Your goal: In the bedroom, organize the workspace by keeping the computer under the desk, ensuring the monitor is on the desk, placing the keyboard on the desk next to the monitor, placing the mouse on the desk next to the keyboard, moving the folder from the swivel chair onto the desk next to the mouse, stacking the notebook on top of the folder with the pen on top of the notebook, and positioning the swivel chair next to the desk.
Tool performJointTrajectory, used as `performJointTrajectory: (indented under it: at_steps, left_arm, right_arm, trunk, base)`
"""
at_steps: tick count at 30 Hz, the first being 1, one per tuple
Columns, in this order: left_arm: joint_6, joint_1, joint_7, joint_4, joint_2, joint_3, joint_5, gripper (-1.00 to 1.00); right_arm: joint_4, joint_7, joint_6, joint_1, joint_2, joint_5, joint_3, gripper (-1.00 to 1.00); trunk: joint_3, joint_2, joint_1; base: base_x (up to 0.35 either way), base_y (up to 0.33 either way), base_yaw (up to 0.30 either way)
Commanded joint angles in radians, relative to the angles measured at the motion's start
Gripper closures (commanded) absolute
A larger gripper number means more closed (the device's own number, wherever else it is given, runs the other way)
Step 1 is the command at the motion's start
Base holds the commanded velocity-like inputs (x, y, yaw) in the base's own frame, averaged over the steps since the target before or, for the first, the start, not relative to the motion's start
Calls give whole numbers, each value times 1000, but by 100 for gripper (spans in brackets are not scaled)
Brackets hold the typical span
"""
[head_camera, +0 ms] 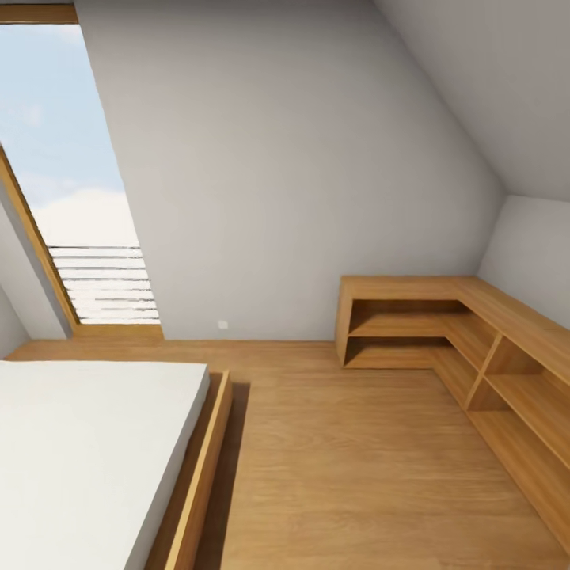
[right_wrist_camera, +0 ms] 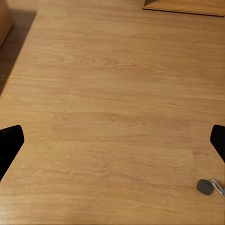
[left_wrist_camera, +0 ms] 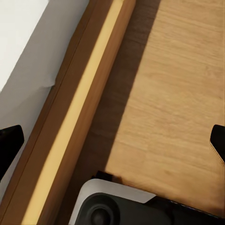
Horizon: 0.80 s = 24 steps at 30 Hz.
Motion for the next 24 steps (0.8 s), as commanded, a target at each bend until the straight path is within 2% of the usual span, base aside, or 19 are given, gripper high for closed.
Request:
performJointTrajectory:
  at_steps: [1, 10, 24]
  left_arm:
    - [-1, 0, 8, -2, 0, -5, 1, -100]
    - [-1, 0, 8, -2, 0, -5, 1, -100]
    - [-1, 0, 8, 18, 0, -7, 0, -100]
  right_arm:
    - [1, -5, -3, -1, 0, -1, 8, -100]
    - [1, -5, -2, -1, 0, -1, 9, -100]
    - [1, -5, -2, -1, 0, 0, 10, -100]
  trunk:
    - [-2, -2, 1]
    - [-2, -2, 1]
    - [-2, -2, 1]
  base:
    - [332, 0, 0]
    - [332, -25, 0]
    - [324, -151, 0]
